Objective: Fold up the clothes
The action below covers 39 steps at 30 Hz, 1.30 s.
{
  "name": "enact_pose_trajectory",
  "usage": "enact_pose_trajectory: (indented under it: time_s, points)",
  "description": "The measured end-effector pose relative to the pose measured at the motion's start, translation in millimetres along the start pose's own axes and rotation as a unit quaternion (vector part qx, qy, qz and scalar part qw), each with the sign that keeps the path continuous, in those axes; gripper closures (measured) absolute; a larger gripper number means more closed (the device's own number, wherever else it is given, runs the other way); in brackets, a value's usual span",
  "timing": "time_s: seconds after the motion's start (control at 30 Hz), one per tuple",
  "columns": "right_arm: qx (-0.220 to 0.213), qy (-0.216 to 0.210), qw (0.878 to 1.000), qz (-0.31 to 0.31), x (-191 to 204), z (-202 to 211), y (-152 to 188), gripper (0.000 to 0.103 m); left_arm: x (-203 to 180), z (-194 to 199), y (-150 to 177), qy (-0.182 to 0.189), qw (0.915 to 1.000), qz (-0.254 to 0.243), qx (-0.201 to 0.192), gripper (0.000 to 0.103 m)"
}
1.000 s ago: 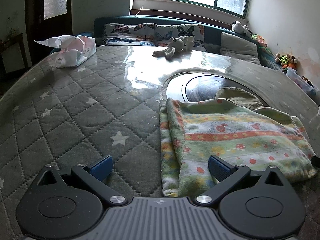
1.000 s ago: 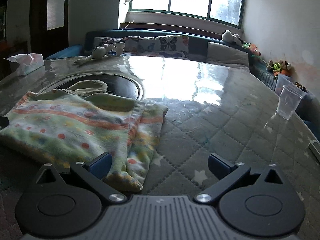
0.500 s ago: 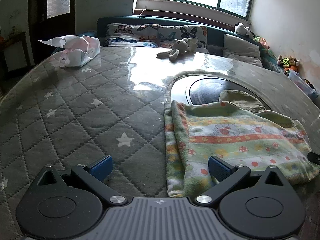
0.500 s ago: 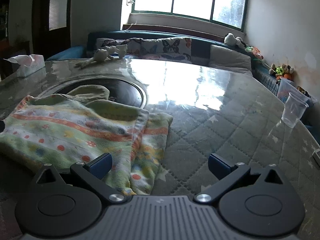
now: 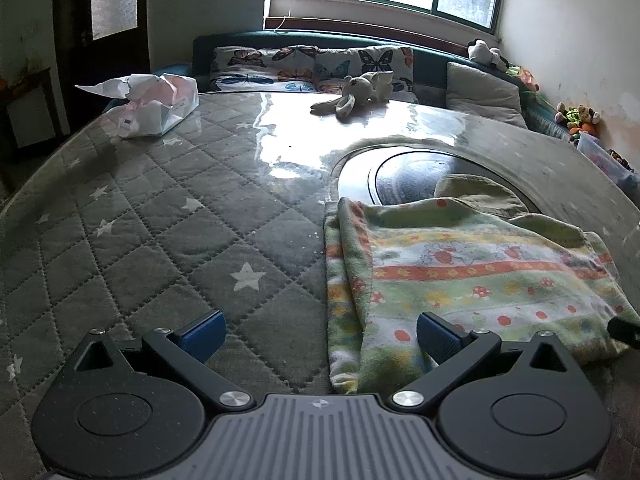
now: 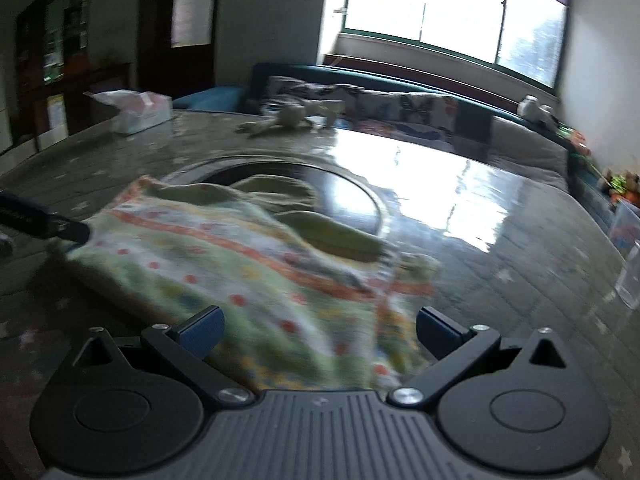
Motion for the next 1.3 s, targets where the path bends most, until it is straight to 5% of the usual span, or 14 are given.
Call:
enact_pose_trajectory:
  time_s: [0.6, 1.07, 1.3]
  points:
    - [0.009, -0.081, 0.986, 0.144, 96, -11, -25, 0.012, 20, 3, -7, -0.009, 0.9997, 0.023, -0.003, 0.000]
    - [-0.001, -0.123, 0.953, 0.276, 172, -12, -34, 0.040, 42, 2, -21, 0.004, 0.9975, 0.071, 0.000, 0.000]
    - [-0.006, -0.124, 0.937, 0.327, 201, -21, -33, 0.068, 31, -1, -27, 0.049, 0.9954, 0.082, 0.010, 0.000]
Point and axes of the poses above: each gripper's, at about its wrist camera, not at the fingertips, and z roughly against the way its jaws point, x to its left, y to its underside, the point moved 10 cm from there along -z, roughly the way its jaws point, and after that the axes turned 9 degrees about x, right-handed, at the moved point
